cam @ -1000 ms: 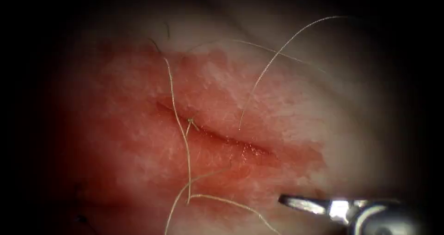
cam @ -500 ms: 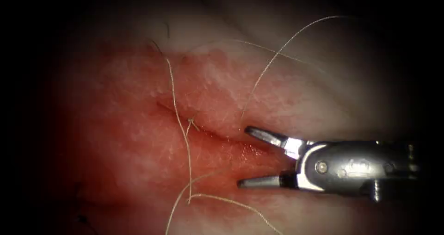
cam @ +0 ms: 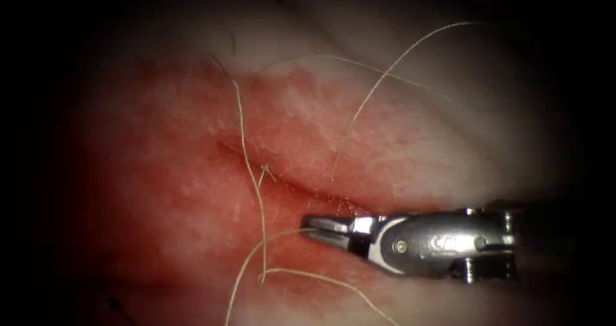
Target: Wound Closure
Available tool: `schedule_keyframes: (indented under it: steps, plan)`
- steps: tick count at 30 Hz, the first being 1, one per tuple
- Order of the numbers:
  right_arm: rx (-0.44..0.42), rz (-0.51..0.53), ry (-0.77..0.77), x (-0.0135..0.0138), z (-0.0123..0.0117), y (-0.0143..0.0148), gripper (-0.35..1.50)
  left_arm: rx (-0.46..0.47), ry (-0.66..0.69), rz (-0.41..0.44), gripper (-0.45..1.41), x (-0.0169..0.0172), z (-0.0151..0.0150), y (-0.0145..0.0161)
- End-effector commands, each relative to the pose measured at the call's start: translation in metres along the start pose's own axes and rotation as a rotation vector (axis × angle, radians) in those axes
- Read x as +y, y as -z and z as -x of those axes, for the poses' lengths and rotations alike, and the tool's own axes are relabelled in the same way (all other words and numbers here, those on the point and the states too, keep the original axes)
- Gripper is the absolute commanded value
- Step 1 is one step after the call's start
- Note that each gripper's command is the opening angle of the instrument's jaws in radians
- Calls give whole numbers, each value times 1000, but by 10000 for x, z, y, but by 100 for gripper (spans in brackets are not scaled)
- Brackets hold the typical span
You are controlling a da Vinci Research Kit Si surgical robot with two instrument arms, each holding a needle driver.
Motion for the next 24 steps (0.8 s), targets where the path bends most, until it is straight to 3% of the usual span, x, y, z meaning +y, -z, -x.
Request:
schedule_keyframes:
  steps: [1,8,15,16,19,24]
  plan:
    - [-2,-9,-2,-3,1,-2,-35,2,1,4,-35,2,6,-7]
    - [32,-18,-28,-10,-39,15,-35,3,1,5,-35,3,6,-9]
    - [78,-64,-28,-49,-115,20,-35,3,1,6,-35,3,5,-10]
    - [96,-83,-33,-61,-138,20,-35,1,1,7,-35,3,5,-10]
    - [121,-121,-30,-84,-177,21,-35,1,1,7,-35,3,5,-10]
    - [163,-187,-27,-122,-233,24,-35,1,0,8,-35,3,6,-10]
